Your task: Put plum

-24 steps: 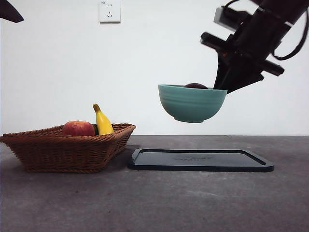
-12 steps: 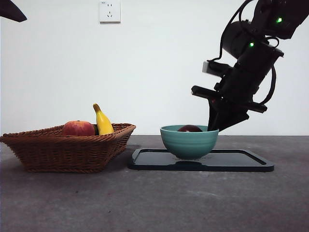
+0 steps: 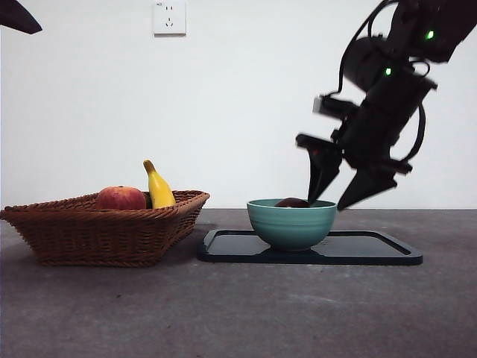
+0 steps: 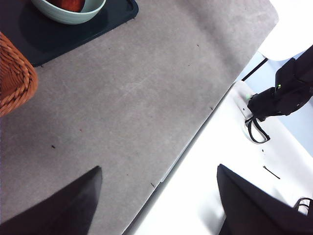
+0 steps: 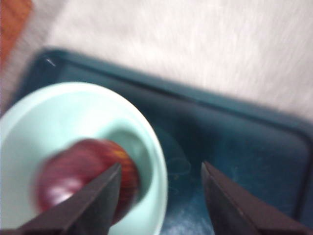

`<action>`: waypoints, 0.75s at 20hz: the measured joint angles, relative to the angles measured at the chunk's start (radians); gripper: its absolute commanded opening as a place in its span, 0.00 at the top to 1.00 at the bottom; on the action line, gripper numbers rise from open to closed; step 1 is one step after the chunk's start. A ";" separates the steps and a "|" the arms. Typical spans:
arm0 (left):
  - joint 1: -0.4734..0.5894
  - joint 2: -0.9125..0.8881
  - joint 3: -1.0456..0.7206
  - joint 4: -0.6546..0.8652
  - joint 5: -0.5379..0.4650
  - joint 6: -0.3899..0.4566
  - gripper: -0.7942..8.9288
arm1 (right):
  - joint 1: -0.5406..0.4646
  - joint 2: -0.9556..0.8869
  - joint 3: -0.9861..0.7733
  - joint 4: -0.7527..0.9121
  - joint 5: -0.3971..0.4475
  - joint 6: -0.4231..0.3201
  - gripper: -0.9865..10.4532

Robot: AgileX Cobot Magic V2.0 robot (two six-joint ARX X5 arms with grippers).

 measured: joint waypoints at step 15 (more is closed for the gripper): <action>0.000 0.000 0.000 0.000 0.000 0.000 0.53 | 0.000 -0.739 -0.015 -0.544 -0.012 -0.050 0.68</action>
